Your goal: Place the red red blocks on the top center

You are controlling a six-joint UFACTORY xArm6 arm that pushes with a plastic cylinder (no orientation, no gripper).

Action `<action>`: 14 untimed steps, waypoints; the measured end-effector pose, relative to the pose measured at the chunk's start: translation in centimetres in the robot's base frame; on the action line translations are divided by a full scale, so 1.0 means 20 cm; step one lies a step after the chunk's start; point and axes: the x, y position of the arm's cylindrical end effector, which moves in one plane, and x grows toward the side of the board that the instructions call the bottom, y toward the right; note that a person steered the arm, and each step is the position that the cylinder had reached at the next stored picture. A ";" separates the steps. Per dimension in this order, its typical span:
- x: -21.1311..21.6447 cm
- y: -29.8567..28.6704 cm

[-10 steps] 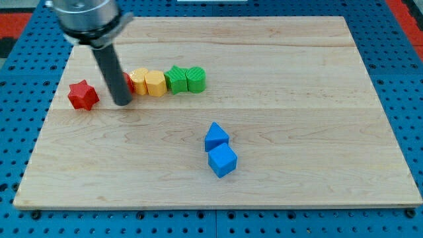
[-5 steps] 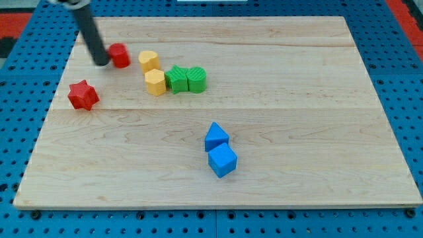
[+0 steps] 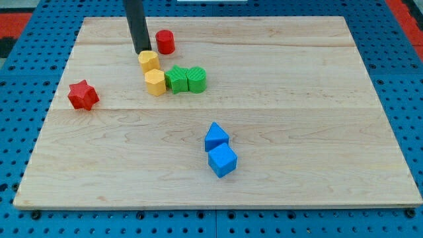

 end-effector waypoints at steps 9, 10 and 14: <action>-0.28 0.57; -0.21 0.21; 0.74 -0.05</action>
